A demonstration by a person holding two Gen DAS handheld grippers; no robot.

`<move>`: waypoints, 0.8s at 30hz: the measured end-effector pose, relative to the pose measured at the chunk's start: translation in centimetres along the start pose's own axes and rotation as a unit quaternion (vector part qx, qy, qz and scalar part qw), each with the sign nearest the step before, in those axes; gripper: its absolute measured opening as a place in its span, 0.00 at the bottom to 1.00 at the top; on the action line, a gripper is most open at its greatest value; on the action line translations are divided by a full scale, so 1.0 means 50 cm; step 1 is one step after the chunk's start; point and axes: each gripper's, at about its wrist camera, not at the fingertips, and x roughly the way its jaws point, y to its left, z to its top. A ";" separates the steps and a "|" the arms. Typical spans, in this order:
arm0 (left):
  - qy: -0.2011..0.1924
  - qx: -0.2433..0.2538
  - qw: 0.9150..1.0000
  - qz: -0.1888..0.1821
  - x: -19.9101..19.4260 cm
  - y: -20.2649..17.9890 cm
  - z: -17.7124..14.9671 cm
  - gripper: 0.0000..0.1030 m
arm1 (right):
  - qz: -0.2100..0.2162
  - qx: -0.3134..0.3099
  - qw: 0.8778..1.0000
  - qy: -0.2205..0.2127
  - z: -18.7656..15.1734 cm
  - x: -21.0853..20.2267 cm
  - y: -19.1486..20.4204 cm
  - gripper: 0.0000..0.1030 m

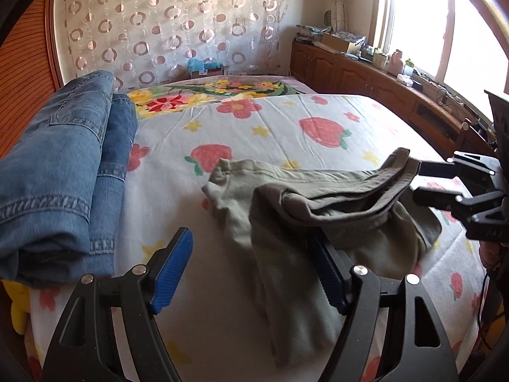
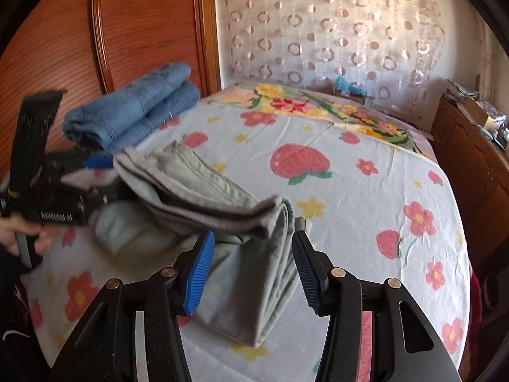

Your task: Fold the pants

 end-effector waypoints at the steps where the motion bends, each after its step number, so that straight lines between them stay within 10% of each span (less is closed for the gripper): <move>1: 0.001 -0.002 1.000 -0.001 0.002 0.003 0.002 0.73 | -0.001 -0.005 1.000 0.006 0.003 0.009 -0.003 0.51; 24: 0.036 0.020 0.999 -0.018 0.059 0.005 0.010 0.75 | -0.010 0.033 0.999 0.034 0.042 0.111 -0.027 0.65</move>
